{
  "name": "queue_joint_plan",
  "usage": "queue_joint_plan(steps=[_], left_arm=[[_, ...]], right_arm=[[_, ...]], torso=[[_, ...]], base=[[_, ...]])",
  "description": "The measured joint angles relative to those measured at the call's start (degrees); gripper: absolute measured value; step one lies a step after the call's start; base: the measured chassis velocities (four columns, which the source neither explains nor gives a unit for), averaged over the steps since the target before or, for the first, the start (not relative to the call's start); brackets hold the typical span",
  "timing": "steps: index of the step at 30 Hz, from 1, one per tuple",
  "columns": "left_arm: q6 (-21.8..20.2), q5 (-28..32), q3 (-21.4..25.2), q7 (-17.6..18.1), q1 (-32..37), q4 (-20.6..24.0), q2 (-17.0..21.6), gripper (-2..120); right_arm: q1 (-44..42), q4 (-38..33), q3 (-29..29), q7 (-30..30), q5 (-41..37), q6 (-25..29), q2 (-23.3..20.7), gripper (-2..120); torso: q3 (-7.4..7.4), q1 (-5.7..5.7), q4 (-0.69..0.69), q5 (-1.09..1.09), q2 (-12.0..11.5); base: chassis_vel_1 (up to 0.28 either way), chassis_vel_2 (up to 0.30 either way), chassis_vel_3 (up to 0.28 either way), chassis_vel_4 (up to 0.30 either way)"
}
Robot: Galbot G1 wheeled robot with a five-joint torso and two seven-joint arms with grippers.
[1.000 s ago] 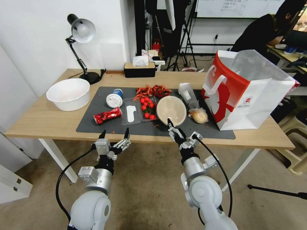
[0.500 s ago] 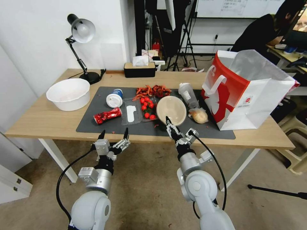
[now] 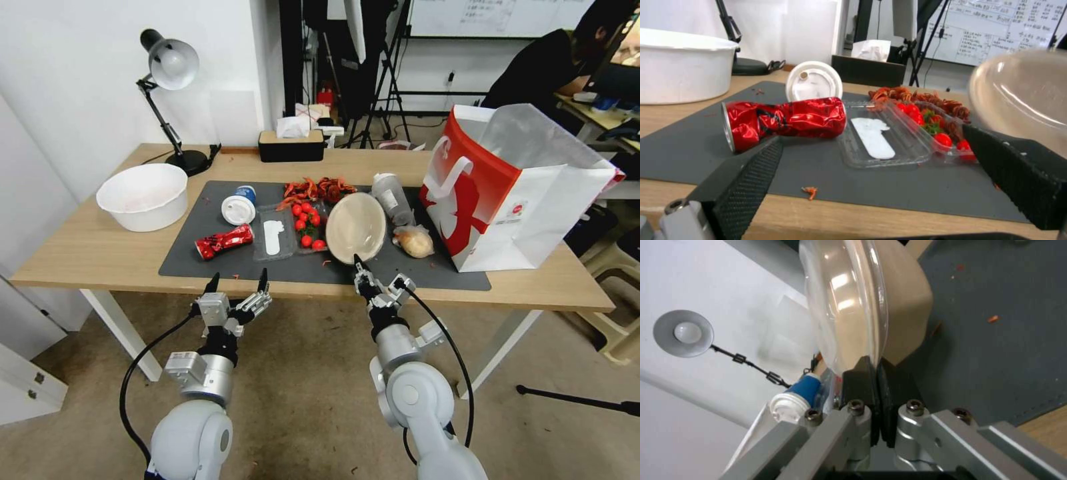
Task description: Pick up the trash from the table and place it into the takeout bag.
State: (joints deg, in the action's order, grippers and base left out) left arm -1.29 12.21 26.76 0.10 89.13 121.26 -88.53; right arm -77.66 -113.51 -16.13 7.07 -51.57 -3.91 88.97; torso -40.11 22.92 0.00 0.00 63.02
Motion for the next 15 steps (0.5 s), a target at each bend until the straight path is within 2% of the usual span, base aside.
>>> queue_joint_plan(steps=[9, 12, 14, 15], left_arm=[[0.4, 0.0, 0.0, 0.0, 0.0, -0.2, 0.1, 100], [0.4, 0.0, 0.0, 0.0, 0.0, 0.0, 0.1, 100], [0.4, -0.1, 0.0, 0.0, 0.0, 0.1, 0.1, 100], [0.4, -0.1, 0.0, 0.0, 0.0, 0.2, 0.1, 100]], right_arm=[[-1.4, -2.9, -0.6, -3.0, 1.6, 2.7, -0.7, 0], [-1.4, -7.2, -3.0, -6.9, 2.2, 4.3, -2.0, 0], [-1.1, -8.4, -3.8, -7.4, 2.2, 4.6, -2.4, 0], [-0.2, -11.1, -5.6, -7.9, 2.2, 4.7, -3.4, 0]], torso=[[0.0, 0.0, 0.0, -0.01, 0.0], [0.0, 0.0, 0.0, -0.01, 0.0], [0.0, 0.0, 0.0, -0.01, 0.0], [0.0, 0.0, 0.0, -0.01, 0.0]], base=[[0.0, 0.0, 0.0, 0.0], [0.0, 0.0, 0.0, 0.0], [0.0, 0.0, 0.0, 0.0], [0.0, 0.0, 0.0, 0.0]])
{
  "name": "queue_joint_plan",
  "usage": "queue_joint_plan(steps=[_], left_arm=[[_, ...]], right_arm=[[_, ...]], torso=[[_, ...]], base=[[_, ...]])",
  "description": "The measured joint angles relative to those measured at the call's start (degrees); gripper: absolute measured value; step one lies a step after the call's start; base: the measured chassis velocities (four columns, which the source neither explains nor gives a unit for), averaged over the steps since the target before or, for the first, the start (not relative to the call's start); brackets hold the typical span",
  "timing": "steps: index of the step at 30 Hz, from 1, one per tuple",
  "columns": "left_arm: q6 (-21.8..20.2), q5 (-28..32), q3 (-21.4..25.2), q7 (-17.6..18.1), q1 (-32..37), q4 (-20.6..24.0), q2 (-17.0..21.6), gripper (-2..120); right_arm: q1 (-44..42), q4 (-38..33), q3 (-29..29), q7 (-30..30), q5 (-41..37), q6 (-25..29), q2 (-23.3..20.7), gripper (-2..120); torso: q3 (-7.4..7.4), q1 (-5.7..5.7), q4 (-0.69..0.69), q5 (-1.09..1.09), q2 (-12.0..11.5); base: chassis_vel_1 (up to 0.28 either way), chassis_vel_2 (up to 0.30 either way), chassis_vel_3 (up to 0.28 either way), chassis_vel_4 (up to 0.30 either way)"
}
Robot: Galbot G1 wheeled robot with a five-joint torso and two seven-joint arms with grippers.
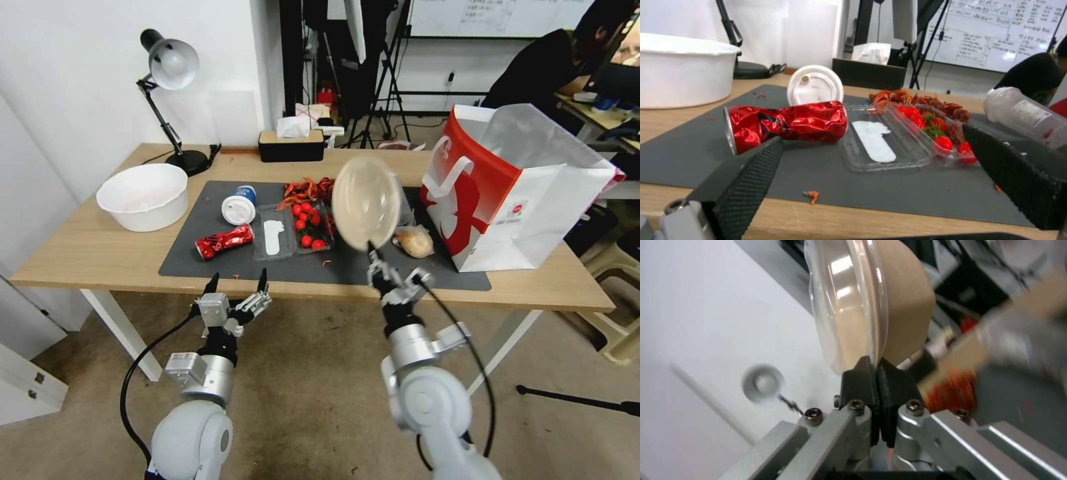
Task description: Pick up the trash from the table and place it into the takeout bag.
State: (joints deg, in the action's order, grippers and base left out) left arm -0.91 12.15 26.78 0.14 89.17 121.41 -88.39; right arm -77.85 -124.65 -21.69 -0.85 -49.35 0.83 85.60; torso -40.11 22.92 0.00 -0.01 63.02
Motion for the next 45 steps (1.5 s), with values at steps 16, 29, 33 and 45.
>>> queue_joint_plan(steps=[16, 29, 33, 45], left_arm=[[1.0, -1.1, -0.9, -0.1, 1.1, 0.3, -0.2, 100], [1.4, -1.5, -1.0, -0.2, 1.5, 0.4, -0.7, 100], [1.4, -1.7, -1.0, -0.2, 1.4, 0.4, -1.1, 100], [1.4, -2.5, -1.5, -0.4, 0.8, -0.1, -2.2, 100]], right_arm=[[11.8, -3.6, -14.6, 9.3, 10.9, -5.0, -12.1, 0], [18.2, 3.4, -17.1, 21.1, 11.6, -12.5, -16.5, 0], [18.7, 3.8, -17.2, 23.0, 11.6, -14.3, -16.6, 0], [19.2, 4.1, -18.0, 23.8, 9.6, -15.2, -17.7, 37]], torso=[[0.0, 0.0, 0.0, 0.0, 0.0], [0.0, 0.0, 0.0, 0.01, 0.0], [0.0, 0.0, 0.0, 0.01, 0.0], [0.0, 0.0, 0.0, 0.01, 0.0]], base=[[0.0, 0.0, 0.0, 0.0], [0.0, 0.0, 0.0, 0.0], [0.0, 0.0, 0.0, 0.0], [0.0, 0.0, 0.0, 0.0]])
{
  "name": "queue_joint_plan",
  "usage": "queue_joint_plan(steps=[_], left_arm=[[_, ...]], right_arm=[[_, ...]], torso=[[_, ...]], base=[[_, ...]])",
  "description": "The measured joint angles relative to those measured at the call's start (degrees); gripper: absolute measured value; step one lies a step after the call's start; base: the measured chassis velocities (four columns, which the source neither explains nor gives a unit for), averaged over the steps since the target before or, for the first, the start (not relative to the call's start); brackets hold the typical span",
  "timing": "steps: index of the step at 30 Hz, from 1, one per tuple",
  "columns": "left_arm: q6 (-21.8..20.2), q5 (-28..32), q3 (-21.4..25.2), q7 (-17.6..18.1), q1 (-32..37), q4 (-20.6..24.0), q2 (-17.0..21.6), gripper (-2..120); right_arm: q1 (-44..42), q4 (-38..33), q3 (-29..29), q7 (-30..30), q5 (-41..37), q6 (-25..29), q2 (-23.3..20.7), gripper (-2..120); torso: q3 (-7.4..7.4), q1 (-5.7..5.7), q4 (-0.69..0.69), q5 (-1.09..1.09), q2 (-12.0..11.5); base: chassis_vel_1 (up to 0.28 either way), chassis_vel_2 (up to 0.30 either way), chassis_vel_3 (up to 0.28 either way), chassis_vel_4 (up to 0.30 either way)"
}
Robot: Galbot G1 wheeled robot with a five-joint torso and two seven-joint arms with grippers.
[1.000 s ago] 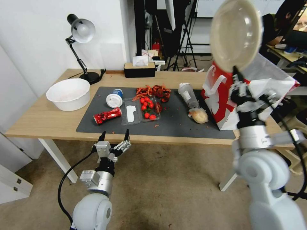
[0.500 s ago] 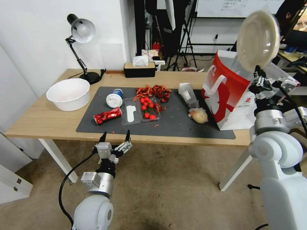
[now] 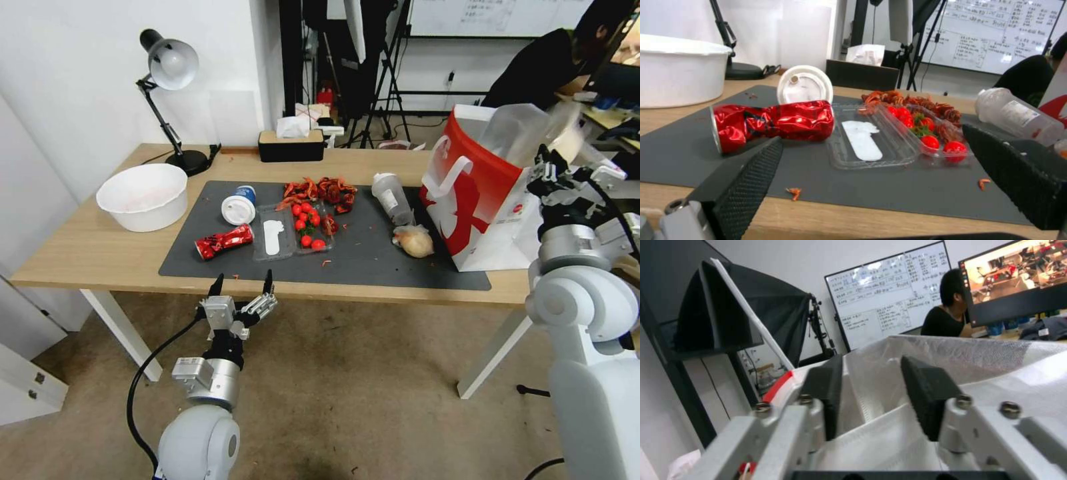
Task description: Pick up the trash from the table and place it into the takeout bag.
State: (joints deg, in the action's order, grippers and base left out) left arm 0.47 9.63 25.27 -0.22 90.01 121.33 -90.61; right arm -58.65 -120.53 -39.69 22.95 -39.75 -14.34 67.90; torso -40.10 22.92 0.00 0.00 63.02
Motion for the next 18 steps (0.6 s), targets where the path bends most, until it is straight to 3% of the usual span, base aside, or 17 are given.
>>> queue_joint_plan(steps=[6, 7, 10, 13, 14, 16, 18], left_arm=[[0.0, -0.1, -0.1, 0.0, -0.1, 0.0, -0.1, 100], [0.0, -0.1, -0.1, 0.0, -0.1, -0.1, -0.2, 100], [0.0, -0.1, -0.2, 0.0, -0.1, -0.1, -0.3, 100], [-0.1, -0.2, -0.2, 0.0, -0.2, -0.1, -0.4, 100], [-0.1, -0.2, -0.2, 0.0, -0.2, -0.1, -0.4, 100], [-0.1, -0.2, -0.3, -0.1, -0.2, -0.1, -0.5, 100], [-0.1, -0.2, -0.3, -0.1, -0.2, -0.1, -0.5, 100]], right_arm=[[0.1, 0.0, -0.1, 0.0, -0.4, 0.0, -0.1, 45], [0.2, -0.1, -0.2, -0.3, -1.1, 0.6, -0.2, 64], [0.2, -0.1, -0.2, -0.5, -1.4, 0.9, -0.3, 69], [0.3, -0.5, -0.3, -2.0, -3.1, 2.4, -0.4, 89], [0.3, -0.5, -0.3, -2.0, -3.1, 2.4, -0.4, 89], [0.0, -1.8, -0.4, -6.2, -7.3, 5.8, -0.5, 97], [-0.5, -2.7, -0.4, -8.2, -8.9, 7.0, -0.5, 99]], torso=[[0.0, 0.0, 0.0, 0.0, 0.0], [0.0, 0.0, 0.0, -0.01, 0.0], [0.0, 0.0, 0.0, -0.01, 0.0], [0.0, 0.0, 0.0, 0.0, 0.0], [0.0, 0.0, 0.0, 0.0, 0.0], [0.0, 0.0, -0.01, 0.0, 0.0], [0.0, 0.0, -0.01, 0.01, 0.0]], base=[[0.0, 0.0, 0.0, 0.0], [0.0, 0.0, 0.0, 0.0], [0.0, 0.0, 0.0, 0.0], [0.0, 0.0, 0.0, 0.0], [0.0, 0.0, 0.0, 0.0], [0.0, 0.0, 0.0, 0.0], [0.0, 0.0, 0.0, 0.0]])
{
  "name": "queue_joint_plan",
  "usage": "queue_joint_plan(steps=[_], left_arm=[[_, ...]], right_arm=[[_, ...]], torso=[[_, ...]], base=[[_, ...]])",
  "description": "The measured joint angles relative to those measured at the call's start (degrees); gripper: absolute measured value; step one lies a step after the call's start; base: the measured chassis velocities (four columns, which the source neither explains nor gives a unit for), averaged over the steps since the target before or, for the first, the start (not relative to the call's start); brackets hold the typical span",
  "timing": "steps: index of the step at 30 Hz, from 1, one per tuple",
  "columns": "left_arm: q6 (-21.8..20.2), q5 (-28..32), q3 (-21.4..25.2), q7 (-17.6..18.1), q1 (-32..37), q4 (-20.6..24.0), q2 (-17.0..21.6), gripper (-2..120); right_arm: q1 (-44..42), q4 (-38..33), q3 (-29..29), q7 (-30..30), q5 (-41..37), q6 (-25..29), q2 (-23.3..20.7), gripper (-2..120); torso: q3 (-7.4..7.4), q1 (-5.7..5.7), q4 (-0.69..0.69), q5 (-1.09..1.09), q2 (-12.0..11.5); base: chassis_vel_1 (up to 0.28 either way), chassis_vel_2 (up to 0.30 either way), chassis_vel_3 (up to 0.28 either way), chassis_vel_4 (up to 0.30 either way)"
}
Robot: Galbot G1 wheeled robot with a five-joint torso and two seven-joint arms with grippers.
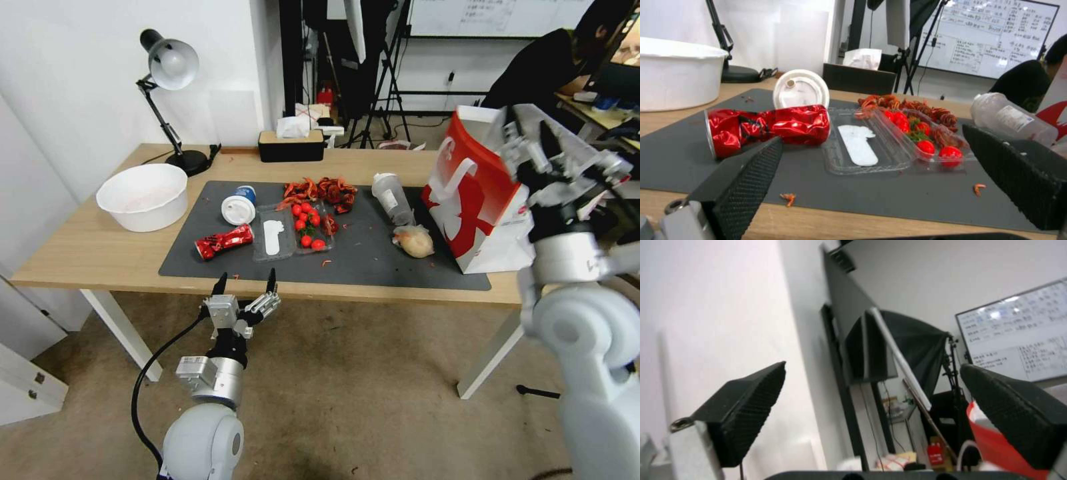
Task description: Pick up the trash from the table and place it into the takeout bag.
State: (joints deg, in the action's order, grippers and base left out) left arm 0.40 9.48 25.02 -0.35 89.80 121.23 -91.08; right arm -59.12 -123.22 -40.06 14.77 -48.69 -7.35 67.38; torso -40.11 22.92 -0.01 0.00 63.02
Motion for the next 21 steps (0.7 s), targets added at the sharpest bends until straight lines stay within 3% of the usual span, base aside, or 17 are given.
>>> queue_joint_plan(steps=[3, 4, 6, 11, 12, 14, 15, 21], left_arm=[[0.0, 0.0, 0.0, -0.1, 0.0, 0.0, 0.0, 100], [0.2, 0.1, 0.0, -0.2, 0.0, 0.0, 0.0, 100], [0.5, 0.4, 0.1, -0.3, -0.1, -0.1, 0.2, 100], [0.8, 0.6, 0.1, -0.4, -0.2, -0.2, 0.5, 100], [1.1, 0.7, 0.2, -0.5, -0.3, -0.5, 0.7, 100], [1.9, 0.8, 0.3, -0.5, -0.4, -1.0, 1.0, 100], [2.9, 0.8, 0.6, -0.7, -0.5, -1.5, 1.6, 100], [4.0, 0.7, 1.0, -1.1, -0.6, -1.9, 2.3, 100]], right_arm=[[-1.1, -1.6, 0.3, -3.2, -1.9, 2.2, 0.0, 100], [-3.2, -3.5, 1.3, -7.1, -2.2, 4.7, 0.1, 100], [-8.1, -6.3, 3.6, -12.7, 2.3, 7.8, 0.5, 100], [-13.7, -6.6, 5.9, -17.1, 11.9, 11.7, 0.8, 100], [-16.9, -6.2, 6.8, -17.9, 17.2, 13.2, 1.1, 100], [-22.9, -4.0, 8.7, -16.8, 28.1, 17.4, 1.9, 100], [-29.2, -0.2, 11.6, -11.5, 37.6, 21.7, 3.5, 100], [-34.5, 2.7, 15.3, -2.6, 44.2, 22.5, 5.9, 100]], torso=[[0.0, 0.0, 0.01, 0.01, 0.0], [0.0, 0.0, 0.0, 0.01, 0.0], [0.0, 0.0, 0.01, 0.01, 0.0], [0.01, 0.0, 0.01, 0.0, 0.0], [0.01, 0.0, 0.01, 0.0, 0.0], [0.01, 0.0, 0.02, 0.0, 0.0], [0.0, 0.0, 0.02, -0.01, 0.0], [0.0, 0.0, 0.01, 0.0, 0.0]], base=[[0.0, 0.0, 0.0, 0.0], [0.0, 0.0, 0.0, 0.0], [0.0, 0.0, 0.0, 0.0], [0.0, 0.0, 0.0, 0.0], [0.0, 0.0, 0.0, 0.0], [0.0, 0.0, 0.0, 0.0], [0.0, 0.0, 0.0, 0.0], [0.0, 0.0, 0.0, 0.0]])
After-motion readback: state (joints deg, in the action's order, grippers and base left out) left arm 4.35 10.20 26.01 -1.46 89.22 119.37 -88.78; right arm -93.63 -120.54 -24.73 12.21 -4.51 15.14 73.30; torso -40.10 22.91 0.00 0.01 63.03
